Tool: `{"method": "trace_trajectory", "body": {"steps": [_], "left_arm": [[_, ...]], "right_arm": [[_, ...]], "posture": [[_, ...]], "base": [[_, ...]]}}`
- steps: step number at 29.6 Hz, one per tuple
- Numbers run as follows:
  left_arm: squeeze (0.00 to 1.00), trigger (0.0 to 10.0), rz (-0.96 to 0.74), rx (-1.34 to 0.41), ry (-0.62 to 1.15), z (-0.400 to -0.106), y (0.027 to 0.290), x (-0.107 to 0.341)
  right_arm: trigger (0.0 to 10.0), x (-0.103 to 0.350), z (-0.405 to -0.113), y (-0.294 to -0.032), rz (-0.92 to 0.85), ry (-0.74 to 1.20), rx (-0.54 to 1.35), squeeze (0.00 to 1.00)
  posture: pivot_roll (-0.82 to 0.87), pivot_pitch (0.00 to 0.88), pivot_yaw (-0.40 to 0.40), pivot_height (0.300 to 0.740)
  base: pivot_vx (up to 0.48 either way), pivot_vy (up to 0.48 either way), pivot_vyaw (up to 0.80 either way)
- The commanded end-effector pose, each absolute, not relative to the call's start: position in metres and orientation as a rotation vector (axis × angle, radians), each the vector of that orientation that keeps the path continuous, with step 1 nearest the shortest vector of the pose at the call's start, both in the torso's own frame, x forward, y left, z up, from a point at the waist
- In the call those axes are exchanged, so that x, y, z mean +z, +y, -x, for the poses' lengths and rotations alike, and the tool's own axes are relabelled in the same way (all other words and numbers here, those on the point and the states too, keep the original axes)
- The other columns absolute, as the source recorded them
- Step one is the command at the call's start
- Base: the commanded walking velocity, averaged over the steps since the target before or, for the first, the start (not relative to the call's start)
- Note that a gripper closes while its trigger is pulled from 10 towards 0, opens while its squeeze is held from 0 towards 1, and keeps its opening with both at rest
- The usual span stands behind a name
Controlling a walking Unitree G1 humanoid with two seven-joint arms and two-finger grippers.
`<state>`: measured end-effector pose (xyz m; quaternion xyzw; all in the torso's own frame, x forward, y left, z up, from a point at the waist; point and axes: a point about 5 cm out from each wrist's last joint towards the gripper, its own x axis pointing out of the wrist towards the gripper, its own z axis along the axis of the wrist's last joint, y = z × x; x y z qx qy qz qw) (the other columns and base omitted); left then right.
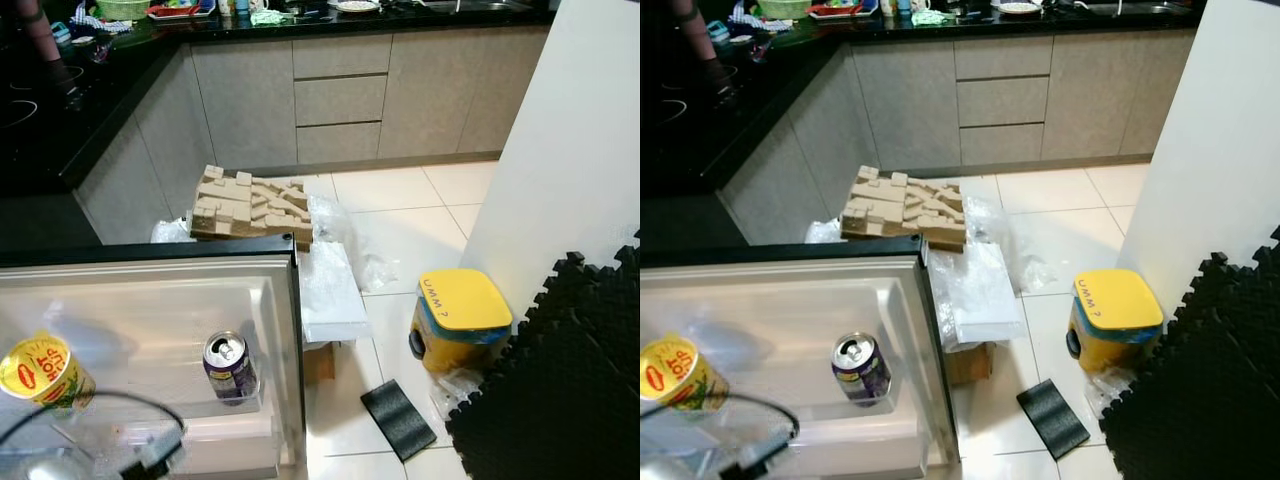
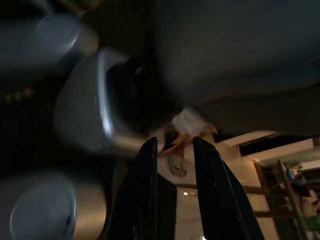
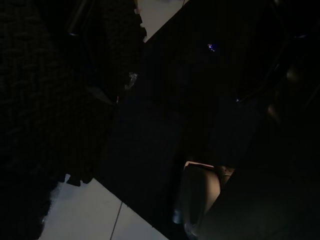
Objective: Restocking fridge
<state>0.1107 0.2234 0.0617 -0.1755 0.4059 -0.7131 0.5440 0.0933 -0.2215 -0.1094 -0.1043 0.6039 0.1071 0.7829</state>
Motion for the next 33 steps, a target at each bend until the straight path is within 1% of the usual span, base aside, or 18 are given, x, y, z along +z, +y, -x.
{"method": "trace_trajectory", "body": {"steps": [1, 3, 7, 8, 9, 10, 11, 13, 16, 17, 18, 19, 20, 22, 23, 24, 27, 33], "left_arm": [[0.00, 10.0, 0.407, -1.654, 0.995, -0.108, 0.224, 0.052], [0.00, 10.0, 0.438, -1.562, 1.037, -0.105, 0.228, 0.036], [0.00, 10.0, 0.440, -1.472, 1.086, -0.101, 0.232, 0.018], [0.00, 10.0, 0.440, -1.250, 1.174, -0.091, 0.237, -0.018], [0.00, 10.0, 0.446, -1.179, 1.201, -0.087, 0.238, -0.028], [0.00, 10.0, 0.446, -1.179, 1.201, -0.087, 0.238, -0.028], [0.00, 10.0, 0.461, -1.088, 1.225, -0.083, 0.239, -0.038], [0.00, 10.0, 0.474, -1.037, 1.237, -0.081, 0.240, -0.043], [0.00, 10.0, 0.494, -0.827, 1.294, -0.068, 0.244, -0.064], [0.00, 10.0, 0.494, -0.827, 1.294, -0.068, 0.244, -0.064], [0.00, 10.0, 0.473, -0.678, 1.328, -0.057, 0.245, -0.076], [0.00, 10.0, 0.458, -0.630, 1.336, -0.053, 0.245, -0.080], [0.00, 10.0, 0.463, -0.568, 1.338, -0.050, 0.244, -0.083], [0.00, 10.0, 0.463, -0.568, 1.338, -0.050, 0.244, -0.083], [0.00, 10.0, 0.461, -0.426, 1.307, -0.048, 0.242, -0.091], [0.00, 10.0, 0.461, -0.426, 1.307, -0.048, 0.242, -0.091], [0.00, 10.0, 0.433, -0.235, 1.266, -0.051, 0.238, -0.100], [0.00, 10.0, 0.381, -0.069, 1.236, -0.056, 0.237, -0.105]], "right_arm": [[10.0, -0.110, -0.092, -0.218, 0.222, 1.304, 0.243, 0.00], [10.0, -0.110, -0.092, -0.218, 0.221, 1.304, 0.243, 0.00], [10.0, -0.110, -0.092, -0.218, 0.222, 1.305, 0.243, 0.00], [10.0, -0.110, -0.092, -0.219, 0.226, 1.304, 0.246, 0.00], [10.0, -0.110, -0.092, -0.219, 0.227, 1.304, 0.249, 0.00], [10.0, -0.110, -0.092, -0.219, 0.227, 1.304, 0.249, 0.00], [10.0, -0.110, -0.092, -0.219, 0.231, 1.300, 0.257, 0.00], [10.0, -0.110, -0.092, -0.218, 0.234, 1.297, 0.263, 0.00], [10.0, -0.110, -0.093, -0.218, 0.230, 1.288, 0.273, 0.00], [10.0, -0.110, -0.093, -0.218, 0.230, 1.288, 0.273, 0.00], [10.0, -0.109, -0.094, -0.219, 0.233, 1.284, 0.272, 0.00], [10.0, -0.109, -0.095, -0.219, 0.234, 1.283, 0.271, 0.00], [10.0, -0.109, -0.095, -0.220, 0.229, 1.282, 0.269, 0.00], [10.0, -0.109, -0.095, -0.220, 0.229, 1.282, 0.269, 0.00], [10.0, -0.108, -0.097, -0.220, 0.227, 1.279, 0.266, 0.00], [10.0, -0.108, -0.097, -0.220, 0.227, 1.279, 0.266, 0.00], [10.0, -0.108, -0.099, -0.221, 0.235, 1.275, 0.271, 0.00], [10.0, -0.106, -0.104, -0.221, 0.248, 1.266, 0.280, 0.00]], "posture": [[-0.05, 0.000, 0.028, 0.740], [-0.05, 0.000, 0.027, 0.740], [-0.05, 0.000, 0.025, 0.740], [-0.05, 0.000, 0.025, 0.740], [-0.05, 0.000, 0.025, 0.740], [-0.05, 0.000, 0.025, 0.740], [-0.06, 0.000, 0.026, 0.740], [-0.06, 0.000, 0.026, 0.740], [-0.06, 0.000, 0.024, 0.740], [-0.06, 0.000, 0.024, 0.740], [-0.06, 0.000, 0.022, 0.740], [-0.06, 0.000, 0.022, 0.740], [-0.06, 0.000, 0.022, 0.740], [-0.06, 0.000, 0.022, 0.740], [-0.06, 0.000, 0.012, 0.740], [-0.06, 0.000, 0.012, 0.740], [-0.05, 0.000, 0.001, 0.740], [-0.04, 0.000, -0.003, 0.740]], "base": [[0.000, 0.000, 0.00], [0.000, 0.000, 0.00], [0.000, 0.000, 0.00], [0.000, 0.000, 0.00], [0.000, 0.000, 0.00], [0.000, 0.000, 0.00], [0.000, 0.000, 0.00], [0.000, 0.000, 0.00], [0.000, 0.000, 0.00], [0.000, 0.000, 0.00], [0.000, 0.000, 0.00], [0.000, 0.000, 0.00], [0.000, 0.000, 0.00], [0.000, 0.000, 0.00], [0.000, 0.000, 0.00], [0.000, 0.000, 0.00], [0.000, 0.000, 0.00], [0.000, 0.000, 0.00]]}}
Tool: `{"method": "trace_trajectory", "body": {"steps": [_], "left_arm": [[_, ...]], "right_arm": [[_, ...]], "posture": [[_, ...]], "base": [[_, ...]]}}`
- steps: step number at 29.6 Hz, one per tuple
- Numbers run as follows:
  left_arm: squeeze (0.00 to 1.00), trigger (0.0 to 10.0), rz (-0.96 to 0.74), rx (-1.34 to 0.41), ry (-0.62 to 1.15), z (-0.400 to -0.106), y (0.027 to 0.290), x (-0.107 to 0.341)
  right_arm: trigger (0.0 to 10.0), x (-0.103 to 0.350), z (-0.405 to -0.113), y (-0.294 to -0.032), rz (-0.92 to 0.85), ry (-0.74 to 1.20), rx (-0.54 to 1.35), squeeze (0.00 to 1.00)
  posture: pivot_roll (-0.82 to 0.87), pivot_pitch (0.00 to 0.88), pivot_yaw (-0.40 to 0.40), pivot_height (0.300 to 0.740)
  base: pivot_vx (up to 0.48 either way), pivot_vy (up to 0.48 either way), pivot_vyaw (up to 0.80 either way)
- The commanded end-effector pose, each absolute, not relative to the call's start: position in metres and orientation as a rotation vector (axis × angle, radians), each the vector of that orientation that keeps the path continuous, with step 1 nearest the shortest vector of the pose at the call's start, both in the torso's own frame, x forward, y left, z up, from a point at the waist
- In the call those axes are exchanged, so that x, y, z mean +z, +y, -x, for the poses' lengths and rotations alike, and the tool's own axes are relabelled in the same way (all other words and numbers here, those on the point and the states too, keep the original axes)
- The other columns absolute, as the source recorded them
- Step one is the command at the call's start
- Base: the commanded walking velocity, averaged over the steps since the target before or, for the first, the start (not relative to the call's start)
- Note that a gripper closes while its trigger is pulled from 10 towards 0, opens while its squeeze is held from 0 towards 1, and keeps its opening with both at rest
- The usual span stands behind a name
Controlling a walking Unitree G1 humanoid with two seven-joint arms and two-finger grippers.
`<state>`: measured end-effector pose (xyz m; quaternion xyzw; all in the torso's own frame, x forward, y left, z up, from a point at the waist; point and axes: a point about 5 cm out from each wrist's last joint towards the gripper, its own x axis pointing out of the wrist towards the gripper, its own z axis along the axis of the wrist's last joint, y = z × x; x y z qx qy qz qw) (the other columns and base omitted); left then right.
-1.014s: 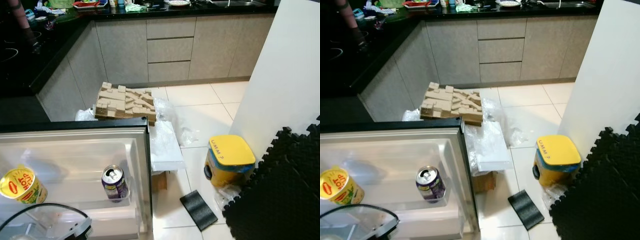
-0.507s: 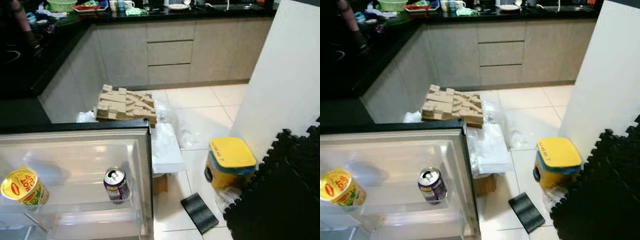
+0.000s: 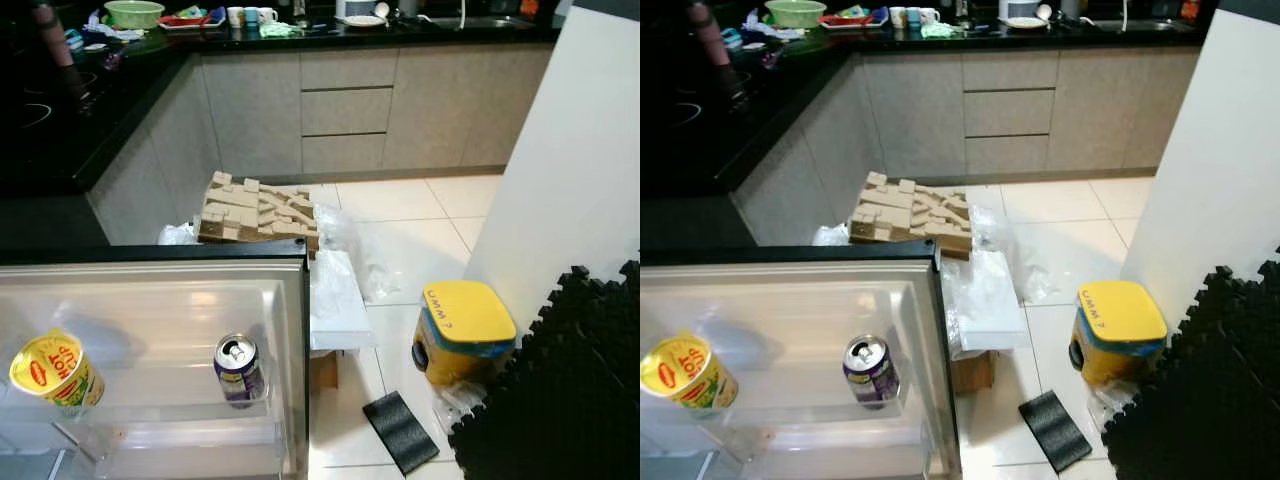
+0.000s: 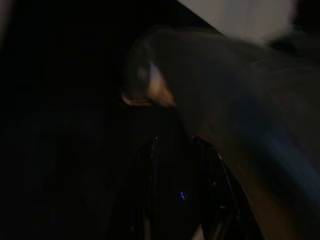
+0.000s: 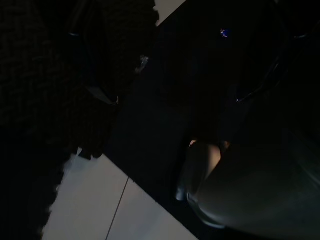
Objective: Restocking fridge
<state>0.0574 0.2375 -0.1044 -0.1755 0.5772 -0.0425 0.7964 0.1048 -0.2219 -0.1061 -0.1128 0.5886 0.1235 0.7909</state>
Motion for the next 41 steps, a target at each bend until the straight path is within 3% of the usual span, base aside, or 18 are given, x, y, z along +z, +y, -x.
{"method": "trace_trajectory", "body": {"steps": [1, 3, 7, 25, 36, 41], "left_arm": [[0.00, 10.0, 0.366, 0.000, 1.229, -0.057, 0.239, -0.106], [0.00, 10.0, 0.345, 0.158, 1.229, -0.055, 0.243, -0.109], [0.00, 10.0, 0.325, 0.237, 1.248, -0.051, 0.244, -0.110], [0.00, 10.0, 0.155, 0.142, 1.297, -0.057, 0.231, -0.114], [0.00, 10.0, 0.194, 0.132, 1.278, -0.060, 0.225, -0.115], [0.00, 10.0, 0.198, 0.097, 1.293, -0.058, 0.223, -0.115]], "right_arm": [[10.0, -0.106, -0.106, -0.220, 0.249, 1.263, 0.282, 0.00], [10.0, -0.106, -0.108, -0.218, 0.243, 1.256, 0.285, 0.00], [10.0, -0.106, -0.109, -0.217, 0.232, 1.249, 0.288, 0.00], [10.0, -0.108, -0.104, -0.211, 0.162, 1.265, 0.310, 0.00], [10.0, -0.107, -0.102, -0.214, 0.167, 1.261, 0.309, 0.00], [10.0, -0.108, -0.100, -0.215, 0.183, 1.281, 0.301, 0.00]], "posture": [[-0.04, 0.000, -0.004, 0.740], [-0.04, 0.000, -0.006, 0.740], [-0.04, 0.000, -0.006, 0.740], [-0.04, 0.000, 0.002, 0.740], [-0.04, 0.000, 0.003, 0.740], [-0.04, 0.000, 0.005, 0.740]], "base": [[0.000, 0.000, 0.00], [0.000, 0.000, 0.00], [0.000, 0.000, 0.00], [0.000, 0.000, 0.72], [0.000, 0.000, 0.70], [0.000, -0.189, 0.00]]}}
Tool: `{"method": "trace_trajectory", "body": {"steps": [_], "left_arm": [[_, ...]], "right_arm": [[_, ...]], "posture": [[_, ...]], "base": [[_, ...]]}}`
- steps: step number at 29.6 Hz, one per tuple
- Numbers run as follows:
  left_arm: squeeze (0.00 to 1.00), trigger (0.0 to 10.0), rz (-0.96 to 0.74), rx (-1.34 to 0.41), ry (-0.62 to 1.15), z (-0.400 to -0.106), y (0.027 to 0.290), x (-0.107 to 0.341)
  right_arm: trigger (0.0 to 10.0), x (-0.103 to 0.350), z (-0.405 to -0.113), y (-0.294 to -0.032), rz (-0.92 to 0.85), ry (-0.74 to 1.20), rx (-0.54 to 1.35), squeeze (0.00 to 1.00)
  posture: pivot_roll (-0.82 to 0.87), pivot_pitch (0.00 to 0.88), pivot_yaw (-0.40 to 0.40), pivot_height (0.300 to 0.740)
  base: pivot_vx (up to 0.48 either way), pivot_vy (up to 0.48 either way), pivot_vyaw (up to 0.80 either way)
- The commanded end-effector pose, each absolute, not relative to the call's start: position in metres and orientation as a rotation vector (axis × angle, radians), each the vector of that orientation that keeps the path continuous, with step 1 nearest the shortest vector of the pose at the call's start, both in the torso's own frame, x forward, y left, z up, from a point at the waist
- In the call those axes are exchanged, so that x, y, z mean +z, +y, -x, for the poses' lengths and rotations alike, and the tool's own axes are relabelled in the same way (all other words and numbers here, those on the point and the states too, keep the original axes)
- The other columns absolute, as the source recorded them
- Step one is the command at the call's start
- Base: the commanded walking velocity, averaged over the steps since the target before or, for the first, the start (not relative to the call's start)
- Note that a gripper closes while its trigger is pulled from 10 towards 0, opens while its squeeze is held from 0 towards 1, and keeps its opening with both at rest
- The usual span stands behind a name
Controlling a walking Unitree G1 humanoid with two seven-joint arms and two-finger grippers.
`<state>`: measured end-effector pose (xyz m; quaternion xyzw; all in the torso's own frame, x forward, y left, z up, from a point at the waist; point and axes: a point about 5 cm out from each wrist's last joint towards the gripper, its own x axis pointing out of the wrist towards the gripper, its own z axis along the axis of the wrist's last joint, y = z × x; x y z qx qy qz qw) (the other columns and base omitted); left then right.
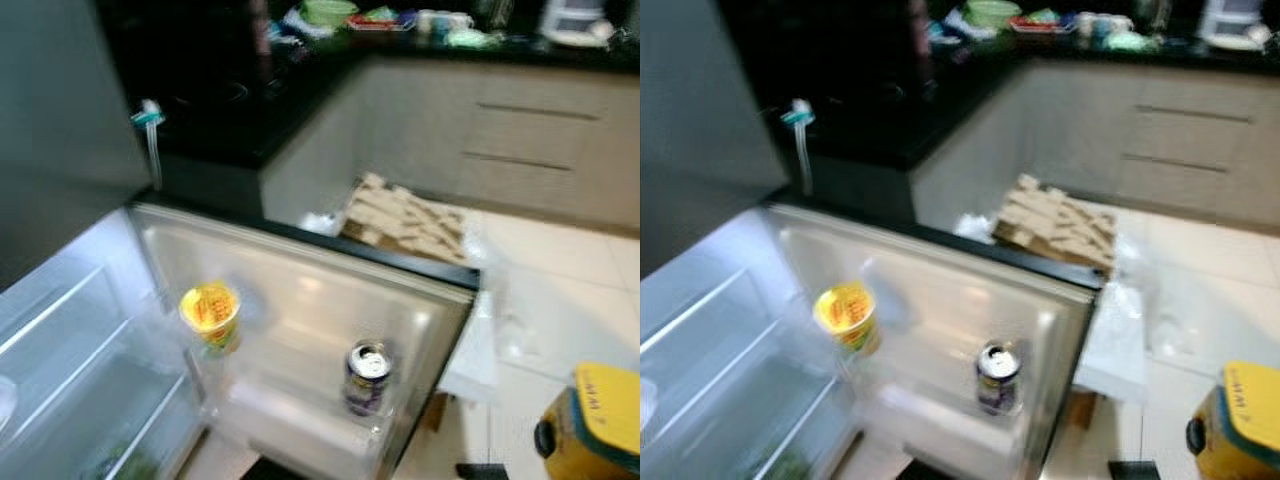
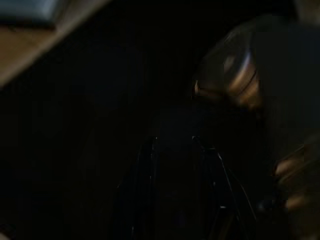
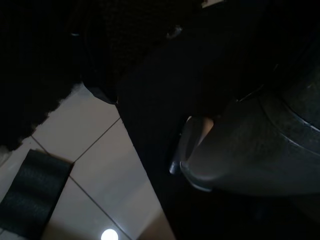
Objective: Restocking fridge
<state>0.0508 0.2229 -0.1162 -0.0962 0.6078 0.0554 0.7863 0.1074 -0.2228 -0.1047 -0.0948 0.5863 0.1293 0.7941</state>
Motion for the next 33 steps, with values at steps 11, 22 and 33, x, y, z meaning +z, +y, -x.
{"method": "trace_trajectory", "body": {"steps": [11, 22, 33], "left_arm": [[0.00, 10.0, 0.156, 0.087, 1.306, -0.0568, 0.2224, -0.1157], [0.00, 10.0, 0.143, 0.079, 1.324, -0.0552, 0.2197, -0.1167], [0.00, 10.0, 0.184, 0.067, 1.307, -0.0576, 0.2169, -0.1165]], "right_arm": [[10.0, -0.1091, -0.0979, -0.2124, 0.161, 1.290, 0.295, 0.00], [10.0, -0.1086, -0.1002, -0.2119, 0.155, 1.284, 0.291, 0.00], [10.0, -0.1089, -0.0985, -0.2122, 0.150, 1.288, 0.292, 0.00]], "posture": [[-0.04, 0.000, 0.006, 0.740], [-0.04, 0.000, 0.009, 0.740], [-0.04, 0.000, 0.007, 0.740]], "base": [[0.000, -0.426, 0.00], [0.000, 0.000, 0.00], [0.000, -0.042, 0.00]]}}
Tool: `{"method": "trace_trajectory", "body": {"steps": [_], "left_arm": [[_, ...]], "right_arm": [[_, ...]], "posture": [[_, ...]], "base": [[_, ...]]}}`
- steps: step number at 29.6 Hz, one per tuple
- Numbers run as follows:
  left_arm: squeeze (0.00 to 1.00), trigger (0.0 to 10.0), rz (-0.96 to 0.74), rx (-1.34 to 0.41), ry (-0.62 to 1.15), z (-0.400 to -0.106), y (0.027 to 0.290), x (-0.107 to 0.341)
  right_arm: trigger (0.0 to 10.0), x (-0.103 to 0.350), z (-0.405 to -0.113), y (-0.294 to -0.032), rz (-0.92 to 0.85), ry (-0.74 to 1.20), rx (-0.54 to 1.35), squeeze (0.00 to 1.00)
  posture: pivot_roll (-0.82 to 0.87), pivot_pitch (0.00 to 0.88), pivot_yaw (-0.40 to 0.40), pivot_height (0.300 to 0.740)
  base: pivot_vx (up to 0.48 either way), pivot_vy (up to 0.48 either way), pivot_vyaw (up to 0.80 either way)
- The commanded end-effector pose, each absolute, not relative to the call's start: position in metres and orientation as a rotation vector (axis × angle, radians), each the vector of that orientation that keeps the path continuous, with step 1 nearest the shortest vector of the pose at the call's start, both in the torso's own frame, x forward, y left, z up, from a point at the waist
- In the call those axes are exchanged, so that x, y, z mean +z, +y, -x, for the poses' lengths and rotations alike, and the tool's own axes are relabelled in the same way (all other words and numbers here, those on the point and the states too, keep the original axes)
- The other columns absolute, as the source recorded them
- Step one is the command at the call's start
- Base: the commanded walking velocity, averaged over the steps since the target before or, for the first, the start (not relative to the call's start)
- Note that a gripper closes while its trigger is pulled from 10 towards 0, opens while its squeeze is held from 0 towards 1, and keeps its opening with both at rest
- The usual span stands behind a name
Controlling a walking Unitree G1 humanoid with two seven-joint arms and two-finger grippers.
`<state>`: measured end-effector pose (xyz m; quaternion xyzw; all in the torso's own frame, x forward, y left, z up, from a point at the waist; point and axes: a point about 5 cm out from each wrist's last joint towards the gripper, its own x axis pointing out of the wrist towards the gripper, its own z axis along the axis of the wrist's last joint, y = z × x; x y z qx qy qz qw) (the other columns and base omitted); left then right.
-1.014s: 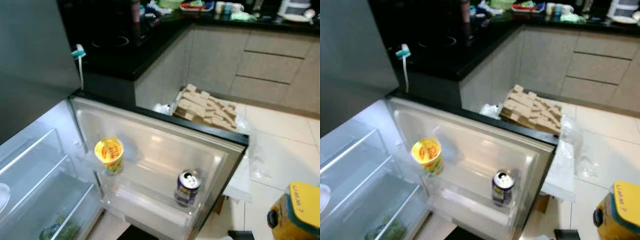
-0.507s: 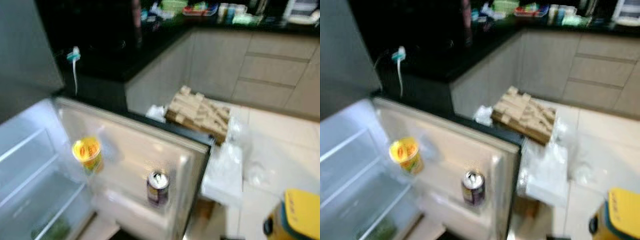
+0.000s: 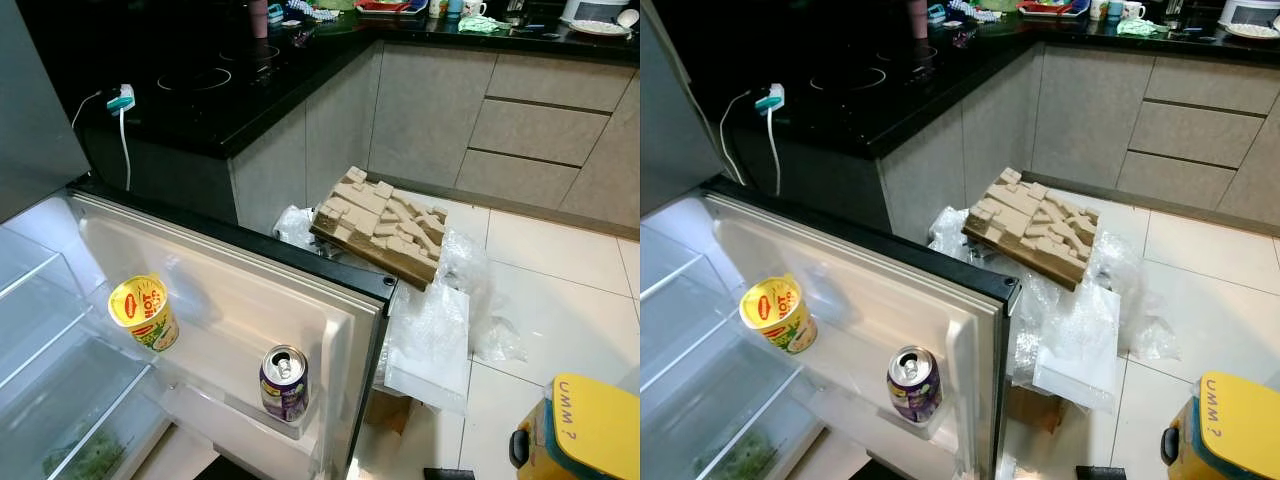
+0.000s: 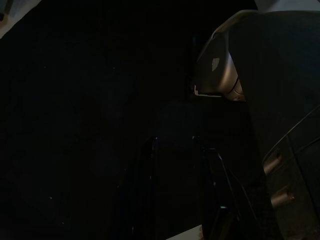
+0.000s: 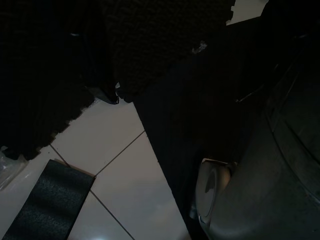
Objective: Restocking fridge
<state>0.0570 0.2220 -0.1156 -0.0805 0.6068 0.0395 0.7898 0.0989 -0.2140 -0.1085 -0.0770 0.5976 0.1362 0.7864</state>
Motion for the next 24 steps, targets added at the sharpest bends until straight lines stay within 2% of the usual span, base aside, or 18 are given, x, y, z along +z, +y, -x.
{"method": "trace_trajectory", "body": {"steps": [1, 7, 24], "left_arm": [[0.00, 10.0, 0.184, 0.067, 1.307, -0.0576, 0.2169, -0.1165], [0.00, 10.0, 0.182, 0.084, 1.311, -0.0570, 0.2177, -0.1166], [0.00, 10.0, 0.152, 0.104, 1.332, -0.0536, 0.2180, -0.1175]], "right_arm": [[10.0, -0.1089, -0.0985, -0.2122, 0.150, 1.288, 0.292, 0.00], [10.0, -0.1088, -0.0983, -0.2129, 0.147, 1.287, 0.291, 0.00], [10.0, -0.1084, -0.0984, -0.2146, 0.144, 1.288, 0.288, 0.00]], "posture": [[-0.04, 0.000, 0.007, 0.740], [-0.04, 0.000, 0.006, 0.740], [-0.05, 0.000, 0.004, 0.740]], "base": [[0.000, -0.465, 0.00], [0.000, -0.405, 0.00], [0.000, 0.000, 0.00]]}}
